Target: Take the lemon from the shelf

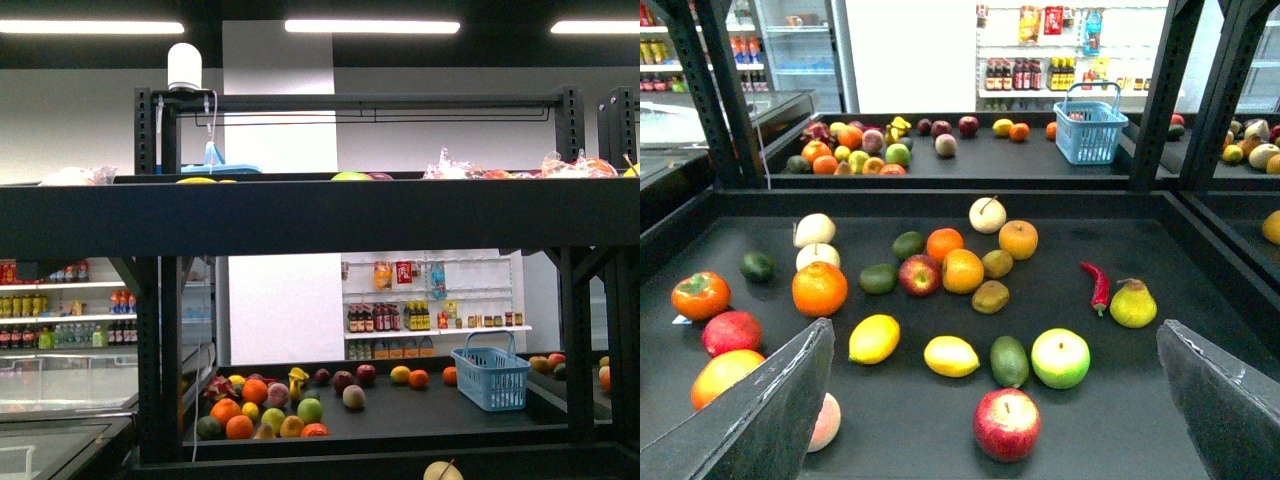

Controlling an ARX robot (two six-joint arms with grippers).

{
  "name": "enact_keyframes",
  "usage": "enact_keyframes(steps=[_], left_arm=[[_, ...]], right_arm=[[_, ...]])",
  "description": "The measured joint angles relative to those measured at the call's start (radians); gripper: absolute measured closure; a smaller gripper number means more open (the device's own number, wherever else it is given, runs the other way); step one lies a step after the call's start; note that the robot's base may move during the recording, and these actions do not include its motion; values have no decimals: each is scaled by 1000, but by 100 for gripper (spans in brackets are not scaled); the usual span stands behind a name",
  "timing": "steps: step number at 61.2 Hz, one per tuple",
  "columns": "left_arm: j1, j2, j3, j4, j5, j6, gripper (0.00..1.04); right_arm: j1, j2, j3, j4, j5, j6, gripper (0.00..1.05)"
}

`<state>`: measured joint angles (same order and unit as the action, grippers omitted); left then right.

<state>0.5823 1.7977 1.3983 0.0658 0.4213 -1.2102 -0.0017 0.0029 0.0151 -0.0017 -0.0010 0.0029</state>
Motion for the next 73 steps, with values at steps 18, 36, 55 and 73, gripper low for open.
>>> enact_keyframes(steps=[18, 36, 55, 73], left_arm=[[-3, 137, 171, -24, -25, -6, 8], [-19, 247, 291, -47, -61, 30, 8], [-36, 250, 299, -30, -75, 77, 55], [-55, 168, 175, -33, -79, 178, 90]], right_arm=[[0, 0, 0, 0, 0, 0, 7], [0, 0, 0, 0, 0, 0, 7], [0, 0, 0, 0, 0, 0, 7], [0, 0, 0, 0, 0, 0, 7]])
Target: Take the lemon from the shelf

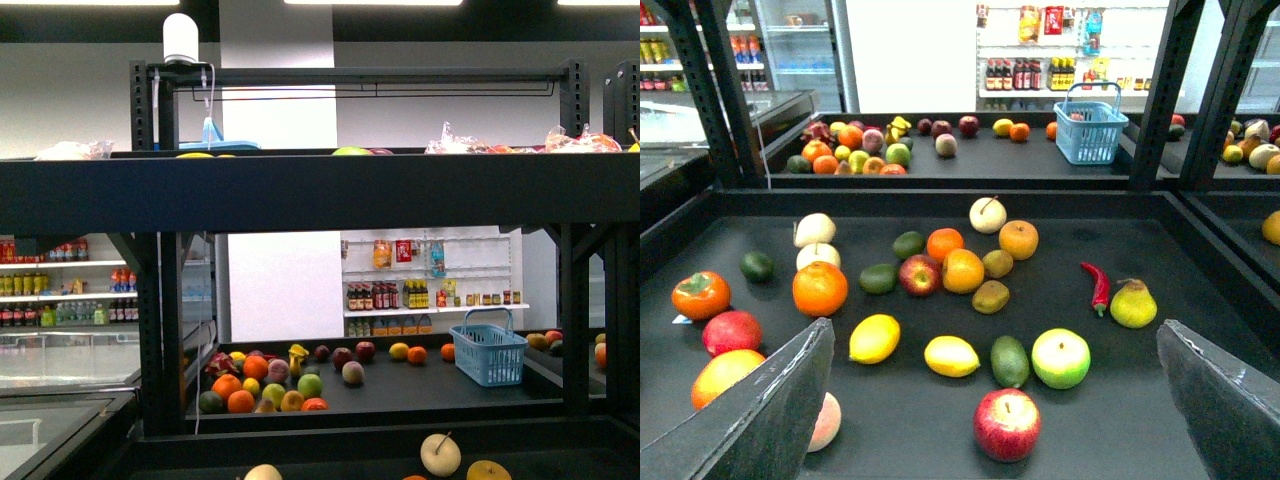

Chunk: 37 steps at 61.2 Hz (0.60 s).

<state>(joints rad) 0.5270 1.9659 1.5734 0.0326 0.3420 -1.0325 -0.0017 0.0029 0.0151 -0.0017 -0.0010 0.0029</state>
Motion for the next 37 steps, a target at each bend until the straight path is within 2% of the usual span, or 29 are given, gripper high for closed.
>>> enact_keyframes(steps=[19, 37], left_arm=[[-97, -189, -164, -47, 10, 159, 91], [-370, -406, -303, -132, 90, 282, 91]], right_arm=[[0, 0, 0, 0, 0, 0, 7], [0, 0, 0, 0, 0, 0, 7]])
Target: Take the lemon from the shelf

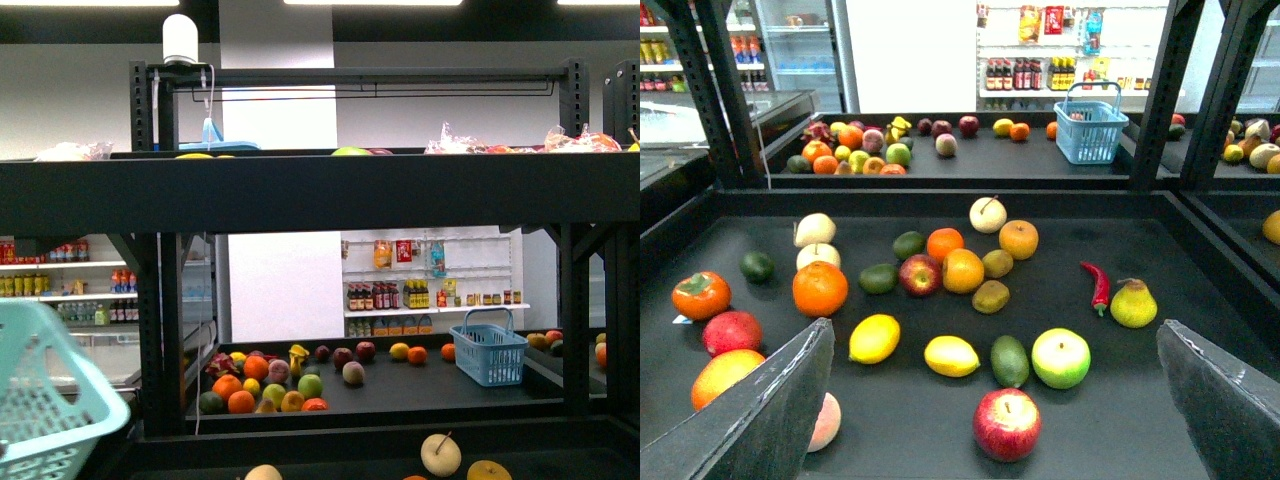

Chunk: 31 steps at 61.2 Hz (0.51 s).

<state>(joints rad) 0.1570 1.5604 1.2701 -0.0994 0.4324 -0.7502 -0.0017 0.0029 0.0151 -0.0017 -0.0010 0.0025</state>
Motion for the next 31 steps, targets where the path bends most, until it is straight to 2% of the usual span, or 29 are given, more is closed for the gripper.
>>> enact_keyframes(steps=[22, 31], left_arm=[[-304, 22, -80, 37, -45, 24, 91], [-389, 53, -80, 49, -24, 50, 91]], right_arm=[[0, 0, 0, 0, 0, 0, 7], [0, 0, 0, 0, 0, 0, 7]])
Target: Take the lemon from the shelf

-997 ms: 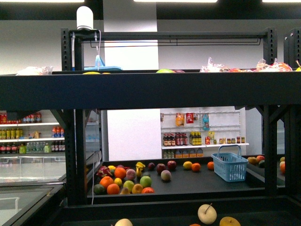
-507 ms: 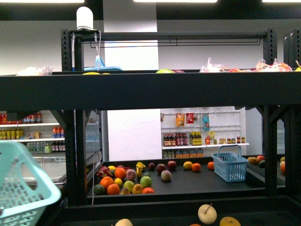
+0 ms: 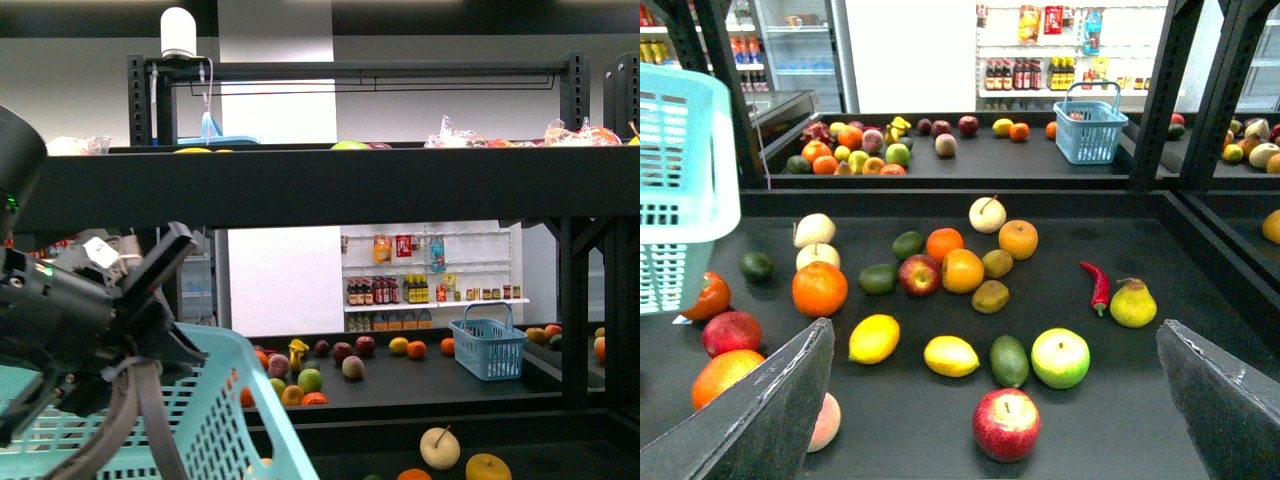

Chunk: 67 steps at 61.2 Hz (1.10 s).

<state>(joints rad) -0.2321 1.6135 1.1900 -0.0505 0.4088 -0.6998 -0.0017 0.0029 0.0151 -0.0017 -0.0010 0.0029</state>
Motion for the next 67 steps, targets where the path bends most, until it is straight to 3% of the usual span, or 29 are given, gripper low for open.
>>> enact_keyframes(steps=[11, 24, 30, 35, 44, 53, 67], left_arm=[[-66, 39, 0, 8, 23, 7, 91], [-81, 43, 0, 14, 11, 27, 91], [-81, 43, 0, 14, 6, 38, 91], [-81, 43, 0, 15, 6, 42, 91], [-82, 43, 0, 15, 12, 45, 91], [-82, 43, 0, 15, 13, 45, 91], [-82, 43, 0, 17, 9, 46, 91]], right_arm=[[0, 0, 0, 0, 0, 0, 7], [0, 0, 0, 0, 3, -1, 7], [49, 3, -1, 51, 158, -25, 7], [45, 50, 0, 72, 157, -27, 7], [-63, 337, 35, 171, 51, 12, 7], [-164, 777, 208, 262, -55, 99, 7], [-151, 1407, 536, 257, -63, 233, 7]])
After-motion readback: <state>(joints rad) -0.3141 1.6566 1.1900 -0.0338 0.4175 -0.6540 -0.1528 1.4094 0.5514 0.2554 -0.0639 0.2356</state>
